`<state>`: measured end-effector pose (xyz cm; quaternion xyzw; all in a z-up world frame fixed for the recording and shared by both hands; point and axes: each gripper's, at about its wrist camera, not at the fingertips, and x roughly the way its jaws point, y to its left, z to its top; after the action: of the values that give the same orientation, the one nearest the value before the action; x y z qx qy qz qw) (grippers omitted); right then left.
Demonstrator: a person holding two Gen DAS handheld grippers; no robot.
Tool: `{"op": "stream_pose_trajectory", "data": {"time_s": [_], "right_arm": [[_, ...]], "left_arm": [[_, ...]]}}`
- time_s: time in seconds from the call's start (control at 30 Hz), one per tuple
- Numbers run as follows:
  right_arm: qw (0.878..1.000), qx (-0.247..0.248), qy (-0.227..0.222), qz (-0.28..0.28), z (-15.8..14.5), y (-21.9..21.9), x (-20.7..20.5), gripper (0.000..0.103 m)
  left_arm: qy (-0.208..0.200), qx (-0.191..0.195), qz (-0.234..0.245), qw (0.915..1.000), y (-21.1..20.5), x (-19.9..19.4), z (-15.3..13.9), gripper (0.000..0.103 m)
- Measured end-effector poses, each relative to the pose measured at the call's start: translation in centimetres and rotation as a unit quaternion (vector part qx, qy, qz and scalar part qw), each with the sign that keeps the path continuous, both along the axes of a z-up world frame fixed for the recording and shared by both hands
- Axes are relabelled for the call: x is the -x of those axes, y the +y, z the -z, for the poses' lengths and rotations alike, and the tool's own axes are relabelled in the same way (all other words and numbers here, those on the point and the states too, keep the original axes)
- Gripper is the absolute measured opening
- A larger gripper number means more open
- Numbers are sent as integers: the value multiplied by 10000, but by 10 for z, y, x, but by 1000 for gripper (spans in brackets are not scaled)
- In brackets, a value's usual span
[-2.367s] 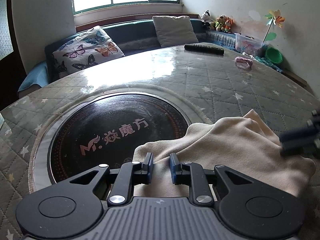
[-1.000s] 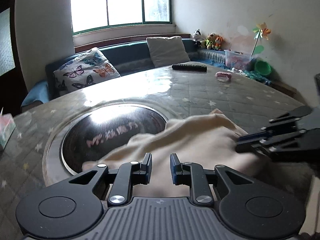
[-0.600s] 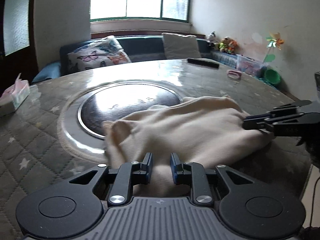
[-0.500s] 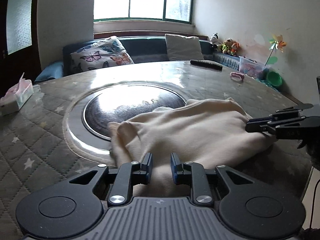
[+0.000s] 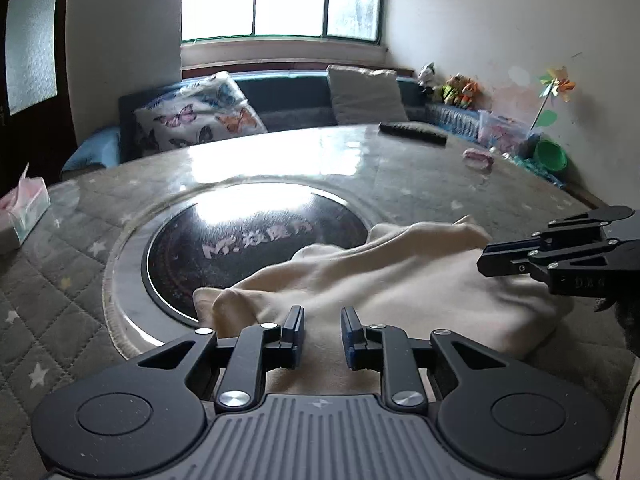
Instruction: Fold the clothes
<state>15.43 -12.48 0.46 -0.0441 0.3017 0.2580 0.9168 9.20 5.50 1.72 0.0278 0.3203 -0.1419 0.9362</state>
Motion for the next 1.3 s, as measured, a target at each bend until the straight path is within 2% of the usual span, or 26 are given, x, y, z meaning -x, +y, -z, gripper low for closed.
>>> {"op": "stream_pose_trajectory", "data": {"time_s": [0.17,0.3,0.43,0.67,0.83,0.97,1.13,1.23,1.3], "right_arm": [[9994,75,304,113,14,-1,-19,11],[9998,65,191,65,3,4,-24,12],[9999,79,125,-4,-2,15,-41,12],[9986,366,372,36,11,25,-68,12],[9993,286,168,-165,-4,22,-42,18],[9978,294,-53,-586,-15,26,-4,26],[9941,483,-237,-943,-13,35,34,26],[9927,576,-311,-1015,-6,40,45,25],[9911,782,-376,-1006,4,45,48,24]], "left_arm": [[61,34,2,10000,6,-6,2,24],[45,20,-99,9999,9,-17,0,24],[195,31,-288,9994,14,-36,6,24],[280,16,-363,9989,17,-45,9,23],[41,-62,-132,9999,5,-19,-4,36],[-195,-159,262,9993,-13,14,-10,47],[-350,-436,521,9971,-29,41,-4,49],[-357,-606,506,9962,-34,46,6,49],[-343,-584,460,9966,-32,45,11,50]]}}
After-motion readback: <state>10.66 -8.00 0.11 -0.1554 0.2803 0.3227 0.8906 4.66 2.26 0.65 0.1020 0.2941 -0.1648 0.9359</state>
